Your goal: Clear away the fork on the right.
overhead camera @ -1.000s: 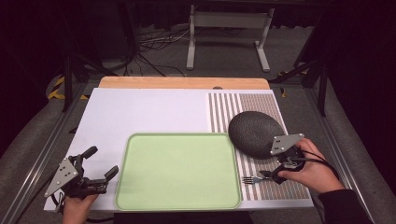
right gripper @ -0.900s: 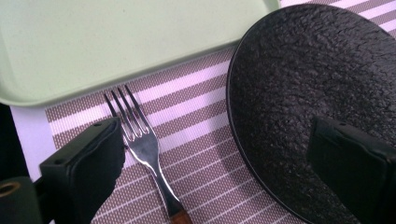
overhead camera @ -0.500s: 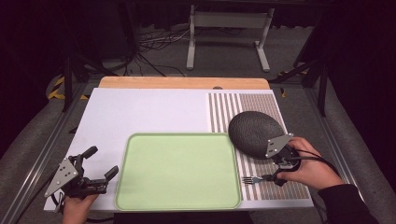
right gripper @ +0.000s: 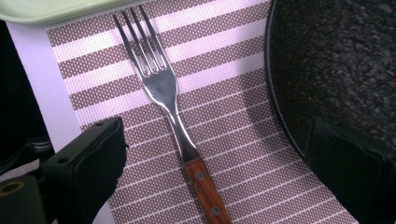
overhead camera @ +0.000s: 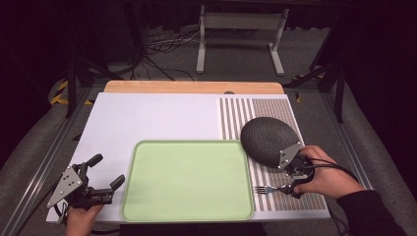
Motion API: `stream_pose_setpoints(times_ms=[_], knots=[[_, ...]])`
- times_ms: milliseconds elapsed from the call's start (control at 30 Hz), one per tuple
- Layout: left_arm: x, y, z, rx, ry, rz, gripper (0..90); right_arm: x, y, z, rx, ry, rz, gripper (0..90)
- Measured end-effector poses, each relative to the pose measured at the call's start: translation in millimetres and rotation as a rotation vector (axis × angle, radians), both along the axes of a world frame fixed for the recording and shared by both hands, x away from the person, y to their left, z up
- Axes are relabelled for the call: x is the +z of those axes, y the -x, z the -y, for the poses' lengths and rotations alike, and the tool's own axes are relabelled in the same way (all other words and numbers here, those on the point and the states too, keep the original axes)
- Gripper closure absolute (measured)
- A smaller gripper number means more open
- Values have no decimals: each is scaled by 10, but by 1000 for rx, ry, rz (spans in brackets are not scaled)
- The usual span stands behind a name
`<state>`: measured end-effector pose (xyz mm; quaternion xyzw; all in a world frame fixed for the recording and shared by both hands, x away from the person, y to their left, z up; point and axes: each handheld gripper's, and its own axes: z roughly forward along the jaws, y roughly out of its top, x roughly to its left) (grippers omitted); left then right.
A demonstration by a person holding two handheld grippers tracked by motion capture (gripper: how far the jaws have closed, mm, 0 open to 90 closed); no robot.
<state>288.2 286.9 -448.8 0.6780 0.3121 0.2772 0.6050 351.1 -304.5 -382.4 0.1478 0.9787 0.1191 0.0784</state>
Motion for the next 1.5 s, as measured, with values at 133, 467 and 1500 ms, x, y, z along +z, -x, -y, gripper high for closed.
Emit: stream_pose_setpoints(times_ms=[133, 467, 1500], knots=[[0, 1, -2, 1, 3, 1, 0, -33, 9, -13, 9, 21, -11, 67], [-1, 0, 0, 2, 1, -1, 0, -121, 4, -26, 85, 133, -80, 346], [-1, -7, -8, -3, 6, -1, 0, -308, -35, -163, 329, 388, -123, 774]])
